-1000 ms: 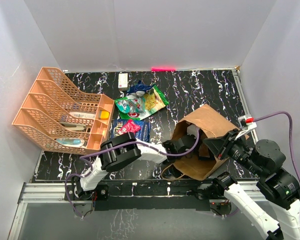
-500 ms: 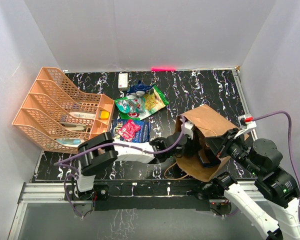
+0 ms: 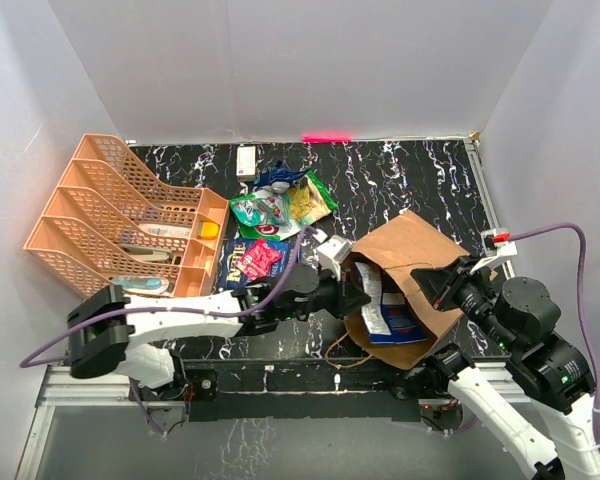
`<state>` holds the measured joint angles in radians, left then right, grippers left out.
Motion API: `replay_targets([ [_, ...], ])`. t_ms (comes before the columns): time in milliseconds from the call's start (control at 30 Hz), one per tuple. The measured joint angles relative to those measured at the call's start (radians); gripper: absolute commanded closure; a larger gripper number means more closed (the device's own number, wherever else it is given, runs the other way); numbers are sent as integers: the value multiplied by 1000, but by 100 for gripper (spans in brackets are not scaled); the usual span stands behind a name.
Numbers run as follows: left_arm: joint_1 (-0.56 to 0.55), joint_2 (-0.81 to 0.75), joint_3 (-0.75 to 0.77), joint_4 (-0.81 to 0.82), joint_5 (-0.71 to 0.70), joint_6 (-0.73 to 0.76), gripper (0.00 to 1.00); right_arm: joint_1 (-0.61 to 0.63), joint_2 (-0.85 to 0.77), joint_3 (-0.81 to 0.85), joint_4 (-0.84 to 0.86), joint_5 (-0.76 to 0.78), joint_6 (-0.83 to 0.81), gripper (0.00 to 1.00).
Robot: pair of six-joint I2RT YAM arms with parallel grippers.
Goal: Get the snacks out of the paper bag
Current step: Take out the snack from the paper bag, then place the snack at the center of the board.
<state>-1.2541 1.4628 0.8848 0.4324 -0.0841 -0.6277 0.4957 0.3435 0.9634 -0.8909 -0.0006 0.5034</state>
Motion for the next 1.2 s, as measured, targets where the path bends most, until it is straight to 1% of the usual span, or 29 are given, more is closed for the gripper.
replay_targets([
  [167, 0, -181, -69, -72, 14, -5, 100, 0, 0, -17, 8, 22, 8, 92],
  [367, 0, -380, -74, -259, -11, 33, 100, 0, -11, -35, 16, 54, 21, 92],
  [500, 0, -516, -69, -441, -99, 93, 100, 0, -27, -57, 31, 76, 23, 92],
  [700, 0, -661, -12, -739, -309, 143, 100, 0, -41, -71, 34, 94, 22, 92],
  [800, 1, -678, 32, -863, -434, 149, 100, 0, -43, -72, 36, 102, 22, 92],
  [933, 3, -633, 84, -970, -602, 143, 100, 0, -42, -77, 40, 103, 22, 92],
  [1067, 10, -584, 89, -997, -705, 122, 100, 0, -42, -78, 43, 103, 22, 92],
  [1200, 50, -577, 59, -940, -744, 101, 100, 0, -42, -78, 49, 103, 22, 92],
])
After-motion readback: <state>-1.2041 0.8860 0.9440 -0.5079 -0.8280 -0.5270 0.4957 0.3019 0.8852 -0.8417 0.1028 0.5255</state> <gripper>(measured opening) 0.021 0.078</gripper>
